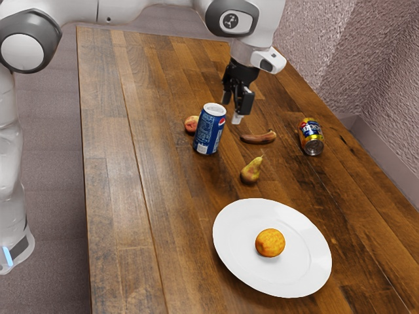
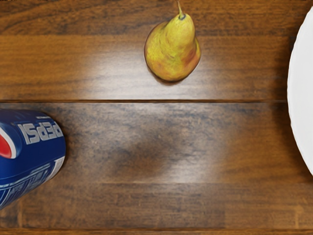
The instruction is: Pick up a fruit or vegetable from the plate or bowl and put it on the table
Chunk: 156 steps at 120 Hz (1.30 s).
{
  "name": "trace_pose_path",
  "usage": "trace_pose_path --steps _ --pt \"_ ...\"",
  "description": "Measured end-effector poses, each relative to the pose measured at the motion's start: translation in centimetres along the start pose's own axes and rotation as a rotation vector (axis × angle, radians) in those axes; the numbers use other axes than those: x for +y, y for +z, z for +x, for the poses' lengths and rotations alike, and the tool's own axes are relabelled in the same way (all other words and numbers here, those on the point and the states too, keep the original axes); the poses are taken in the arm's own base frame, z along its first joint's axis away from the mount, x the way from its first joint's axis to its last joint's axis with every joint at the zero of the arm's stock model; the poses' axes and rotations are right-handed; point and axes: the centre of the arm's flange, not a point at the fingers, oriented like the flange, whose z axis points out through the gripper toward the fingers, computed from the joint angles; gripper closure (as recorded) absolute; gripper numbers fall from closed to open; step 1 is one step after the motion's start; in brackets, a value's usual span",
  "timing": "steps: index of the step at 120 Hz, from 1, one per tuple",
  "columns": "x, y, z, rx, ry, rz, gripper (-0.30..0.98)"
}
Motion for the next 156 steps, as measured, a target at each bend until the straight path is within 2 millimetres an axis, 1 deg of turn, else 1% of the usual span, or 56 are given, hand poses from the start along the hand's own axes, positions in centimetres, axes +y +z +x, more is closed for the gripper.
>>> trace_pose_path --steps 1,4,7,10,14,20,36,41,46,51,56,74,83,90,97,103,111,117,122,131,136,140,143,146,156 --pt "0.0 0.0 0.0 0.0 0.0 0.0 0.0" --pt "-0.1 -2.1 0.4 0.031 -0.038 0.023 0.0" --pt "-0.3 -3.6 0.4 0.049 -0.079 0.045 0.0" --pt "-0.6 -4.5 0.3 0.058 -0.121 0.063 0.0" --pt "-1.3 -5.2 0.1 0.06 -0.18 0.081 0.0" --pt "-3.2 -5.6 -0.2 0.053 -0.275 0.1 0.0" --pt "-9.4 -5.7 -1.4 0.025 -0.527 0.122 0.0" --pt "-10.6 -5.7 -1.7 0.019 -0.587 0.125 0.0" --pt "-11.3 -5.6 -2.0 0.014 -0.634 0.128 0.0" --pt "-11.4 -5.6 -2.1 0.011 -0.668 0.13 0.0" --pt "-11.1 -5.6 -2.0 0.009 -0.692 0.131 0.0" --pt "-8.4 -5.4 -1.6 0.008 -0.736 0.136 0.0" --pt "-7.6 -5.6 -1.6 0.013 -0.759 0.133 0.0" --pt "-7.6 -7.1 -1.9 0.041 -0.785 0.118 0.0" --pt "-7.9 -9.9 -2.8 0.091 -0.818 0.094 0.0" --pt "-8.3 -11.6 -3.9 0.104 -0.845 0.076 0.0" --pt "-8.5 -13.1 -5.6 0.09 -0.877 0.048 0.0" --pt "-8.5 -13.3 -6.5 0.065 -0.909 0.046 0.0" --pt "-7.6 -12.8 -6.3 0.038 -0.926 0.059 0.0" --pt "-5.0 -10.6 -4.7 -0.022 -0.942 0.094 0.0" --pt "-3.3 -9.6 -4.1 -0.049 -0.942 0.108 0.0" --pt "-1.3 -8.7 -3.5 -0.069 -0.931 0.117 0.0" --pt "0.6 -8.2 -3.3 -0.08 -0.912 0.125 0.0" --pt "3.0 -7.9 -3.2 -0.086 -0.882 0.131 0.0" --pt "12.7 -6.0 -3.7 -0.104 -0.759 0.171 0.0"
